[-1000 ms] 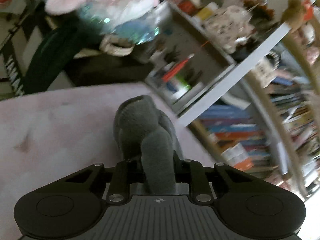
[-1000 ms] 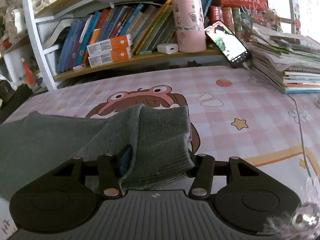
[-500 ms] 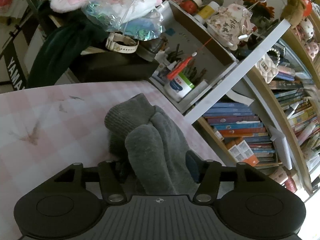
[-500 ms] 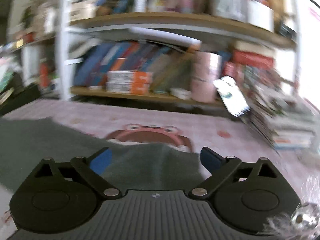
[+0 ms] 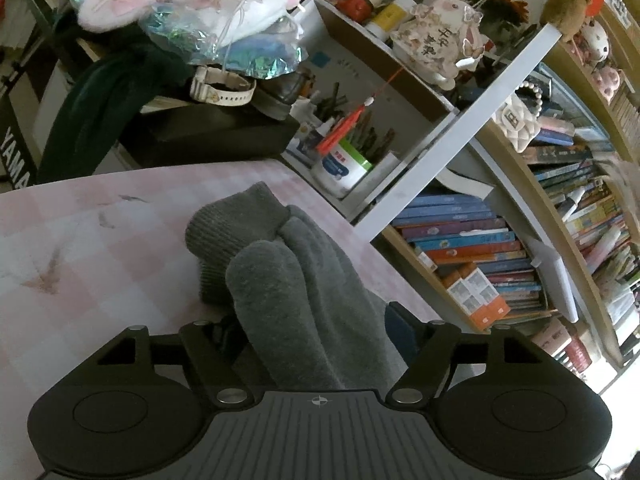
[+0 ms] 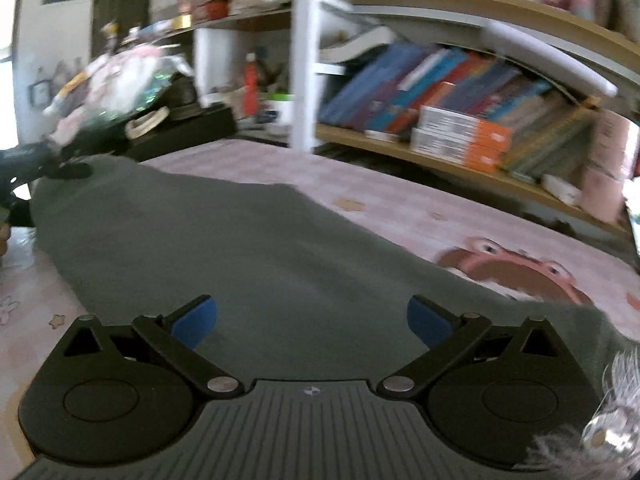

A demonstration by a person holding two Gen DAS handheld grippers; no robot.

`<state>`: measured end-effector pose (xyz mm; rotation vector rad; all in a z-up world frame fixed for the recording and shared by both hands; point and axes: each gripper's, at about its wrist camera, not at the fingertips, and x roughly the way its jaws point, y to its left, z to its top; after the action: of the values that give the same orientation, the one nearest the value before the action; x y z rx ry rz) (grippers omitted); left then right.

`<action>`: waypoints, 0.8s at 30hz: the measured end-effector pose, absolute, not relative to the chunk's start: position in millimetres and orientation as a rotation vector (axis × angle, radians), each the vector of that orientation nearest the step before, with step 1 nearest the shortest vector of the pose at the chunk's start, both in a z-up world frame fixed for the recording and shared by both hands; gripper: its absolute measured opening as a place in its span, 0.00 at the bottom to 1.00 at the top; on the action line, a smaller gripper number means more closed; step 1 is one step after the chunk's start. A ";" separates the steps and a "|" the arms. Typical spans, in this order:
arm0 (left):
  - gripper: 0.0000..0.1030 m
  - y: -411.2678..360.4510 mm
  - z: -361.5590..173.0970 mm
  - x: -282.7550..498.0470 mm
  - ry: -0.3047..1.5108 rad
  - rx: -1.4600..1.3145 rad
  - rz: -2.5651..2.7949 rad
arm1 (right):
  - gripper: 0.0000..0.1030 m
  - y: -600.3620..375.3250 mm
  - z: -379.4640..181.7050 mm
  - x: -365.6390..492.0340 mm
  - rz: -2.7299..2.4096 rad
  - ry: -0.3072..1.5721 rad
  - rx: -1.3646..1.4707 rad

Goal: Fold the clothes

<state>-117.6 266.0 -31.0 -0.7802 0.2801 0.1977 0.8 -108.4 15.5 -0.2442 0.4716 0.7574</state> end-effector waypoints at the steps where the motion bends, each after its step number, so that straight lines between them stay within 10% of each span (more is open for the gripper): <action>1: 0.73 265.7 -30.7 -117.3 0.281 -0.779 0.197 | 1.00 -101.7 15.4 2.0 0.769 0.469 -0.254; 24: 0.76 262.7 -29.2 -108.9 0.331 -0.731 0.216 | 1.00 -42.5 3.3 13.2 0.863 0.509 -0.396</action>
<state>-108.9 262.7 -29.2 -0.7310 0.3312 0.2161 13.2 -42.5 3.3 -0.3958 0.5088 0.8627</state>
